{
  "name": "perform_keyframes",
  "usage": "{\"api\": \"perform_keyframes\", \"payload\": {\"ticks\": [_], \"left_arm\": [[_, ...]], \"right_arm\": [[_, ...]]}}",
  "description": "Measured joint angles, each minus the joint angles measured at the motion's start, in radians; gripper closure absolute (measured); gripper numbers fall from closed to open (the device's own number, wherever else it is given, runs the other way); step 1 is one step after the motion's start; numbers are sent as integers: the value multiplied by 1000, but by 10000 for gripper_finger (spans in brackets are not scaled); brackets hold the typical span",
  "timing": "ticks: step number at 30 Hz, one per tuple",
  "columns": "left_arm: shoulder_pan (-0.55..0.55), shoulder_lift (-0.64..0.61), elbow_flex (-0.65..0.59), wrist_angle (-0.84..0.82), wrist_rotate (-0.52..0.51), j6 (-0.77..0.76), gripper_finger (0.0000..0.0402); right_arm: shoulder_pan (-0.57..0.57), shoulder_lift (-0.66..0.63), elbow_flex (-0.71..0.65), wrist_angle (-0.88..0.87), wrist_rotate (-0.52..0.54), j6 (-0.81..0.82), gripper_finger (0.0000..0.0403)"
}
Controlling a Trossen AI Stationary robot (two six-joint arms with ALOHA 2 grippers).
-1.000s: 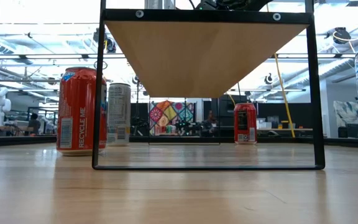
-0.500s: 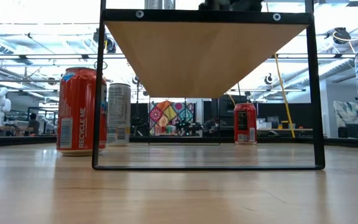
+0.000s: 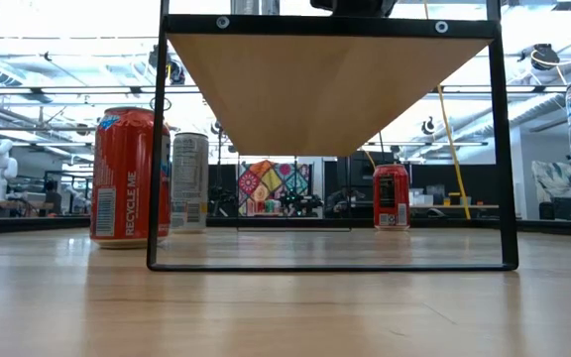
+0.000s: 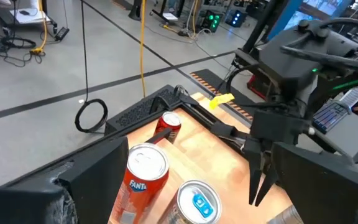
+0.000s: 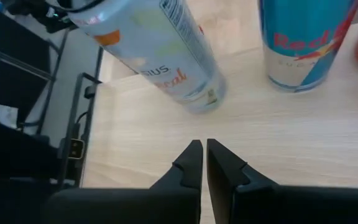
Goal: Place canned beverage on shelf
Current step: Adjust the white and yellow soda can
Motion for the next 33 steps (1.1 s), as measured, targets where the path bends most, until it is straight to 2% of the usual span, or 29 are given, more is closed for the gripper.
{"api": "perform_keyframes", "payload": {"ticks": [5, 15, 18, 22, 26, 33], "left_arm": [[-1, 0, 0, -14, 5, -4, 4], [-55, 0, 0, -21, 7, -56, 4], [-84, 0, 0, -52, 8, -83, 4], [-107, 0, 0, -83, 9, -135, 4], [-118, 0, 0, -84, 9, -135, 4], [-141, 0, 0, -92, 9, -135, 4]], "right_arm": [[48, 0, 0, -10, 73, 2, 403], [112, 0, -35, 33, 77, -5, 403], [135, 0, -37, 69, 122, 1, 403], [152, 0, -37, 116, 130, 44, 403], [176, 0, -37, 155, 224, 74, 403], [199, 38, -37, 175, 227, 97, 403]]}}
